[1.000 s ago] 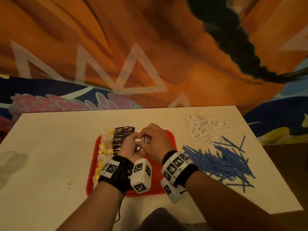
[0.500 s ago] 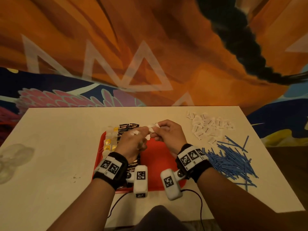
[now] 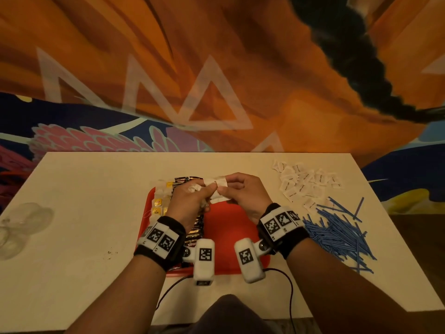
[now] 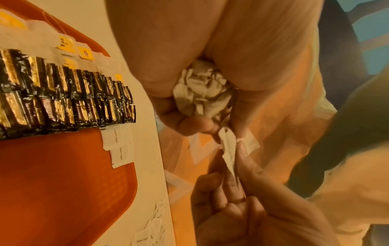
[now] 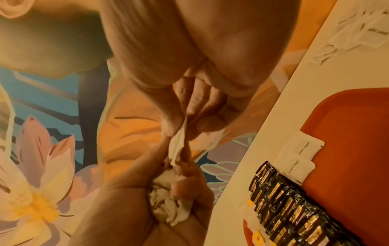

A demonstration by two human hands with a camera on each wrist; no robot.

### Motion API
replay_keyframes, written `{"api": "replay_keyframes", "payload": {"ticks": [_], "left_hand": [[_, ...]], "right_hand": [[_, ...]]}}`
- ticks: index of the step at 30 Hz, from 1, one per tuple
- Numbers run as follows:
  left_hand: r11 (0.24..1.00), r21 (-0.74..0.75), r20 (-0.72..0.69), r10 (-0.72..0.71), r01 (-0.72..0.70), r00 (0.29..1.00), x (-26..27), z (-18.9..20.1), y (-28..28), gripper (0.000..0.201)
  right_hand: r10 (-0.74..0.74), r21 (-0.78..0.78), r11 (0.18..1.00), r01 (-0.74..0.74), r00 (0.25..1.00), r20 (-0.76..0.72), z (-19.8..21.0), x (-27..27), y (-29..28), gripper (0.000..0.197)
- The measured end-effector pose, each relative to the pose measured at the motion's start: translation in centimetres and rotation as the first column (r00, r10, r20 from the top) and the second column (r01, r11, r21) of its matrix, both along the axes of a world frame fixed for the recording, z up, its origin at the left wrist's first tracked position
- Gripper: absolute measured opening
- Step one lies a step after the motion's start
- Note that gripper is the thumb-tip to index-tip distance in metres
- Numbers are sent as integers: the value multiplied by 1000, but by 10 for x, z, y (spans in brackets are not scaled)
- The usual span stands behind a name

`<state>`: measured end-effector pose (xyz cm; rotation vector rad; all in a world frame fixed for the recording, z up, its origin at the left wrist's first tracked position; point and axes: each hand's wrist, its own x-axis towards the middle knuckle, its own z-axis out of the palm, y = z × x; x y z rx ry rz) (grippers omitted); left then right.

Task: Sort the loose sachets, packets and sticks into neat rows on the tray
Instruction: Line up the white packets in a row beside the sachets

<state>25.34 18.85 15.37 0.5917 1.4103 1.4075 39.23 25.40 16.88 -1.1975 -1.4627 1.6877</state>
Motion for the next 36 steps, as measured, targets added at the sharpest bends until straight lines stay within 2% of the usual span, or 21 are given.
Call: {"api": "replay_keyframes", "payload": {"ticks": [3,6,8,13,18,21,24,27,29,32,34,36], "left_hand": [[999,5,64,46,-47,997,0,-1,2,16],[994,16,112,109,-112,988,-1,-6,5,23],[992,13,171,123,-127,977,-3,-10,6,20],[998,-21,158,62,-59,985,-3,-16,3,9],[994,-81,-46,69,-73,997,-6,-21,7,19],[982,-101,-139,147,-162,979,-6,-29,12,22],[970,-135,-183,178,-204,967,-7,-41,15,20],[961,-174,-183,182,-214,966,-10,-56,16,19],[946,-218,-167,208,-242,964,-12,-64,18,17],[920,-299,-78,242,-254,967,-20,-74,20,15],[916,-327,-29,234,-230,972,-27,-81,19,14],[916,-338,-10,227,-217,974,-33,-87,16,16]], "right_hand": [[-55,-30,998,55,998,-2,-2,-1,3,17],[32,-105,994,-35,999,-30,-4,-1,2,17],[59,-130,989,-64,997,-44,-7,-2,0,15],[-159,-252,961,117,975,-153,-11,-7,8,9],[-17,-22,1000,19,994,109,-25,-8,17,13],[-66,-88,993,75,993,94,-36,-10,15,10],[-27,-174,984,38,997,67,-52,-13,8,15],[-4,-169,985,27,991,135,-71,-14,13,16],[-3,-122,992,34,970,241,-88,-12,26,15],[17,-65,998,12,908,419,-115,-8,47,13],[2,-64,997,33,873,488,-128,-4,61,12],[16,-66,997,26,829,560,-140,-4,75,24]]}}
